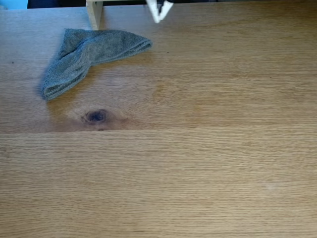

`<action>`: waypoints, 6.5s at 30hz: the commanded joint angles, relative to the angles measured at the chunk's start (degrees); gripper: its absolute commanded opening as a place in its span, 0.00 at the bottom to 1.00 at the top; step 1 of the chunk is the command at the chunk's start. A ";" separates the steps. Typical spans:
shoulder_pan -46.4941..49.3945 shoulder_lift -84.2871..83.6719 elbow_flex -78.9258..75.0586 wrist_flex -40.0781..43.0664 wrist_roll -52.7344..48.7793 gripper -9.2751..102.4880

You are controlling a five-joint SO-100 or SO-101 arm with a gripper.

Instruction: Clean the area in front of the robot

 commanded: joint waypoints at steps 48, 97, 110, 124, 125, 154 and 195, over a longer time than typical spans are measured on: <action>50.19 -47.64 -0.44 -28.48 -28.83 0.08; -2.11 -88.86 -51.24 -61.44 -15.47 0.08; 12.22 -98.61 -77.78 -33.57 -11.87 0.08; -11.16 -64.42 -40.96 -10.20 -7.29 0.08; -12.57 -62.14 -37.35 -11.34 -7.21 0.08; 16.17 -89.65 -71.02 -33.13 -10.02 0.08; 53.53 -25.84 8.53 -33.57 -26.98 0.41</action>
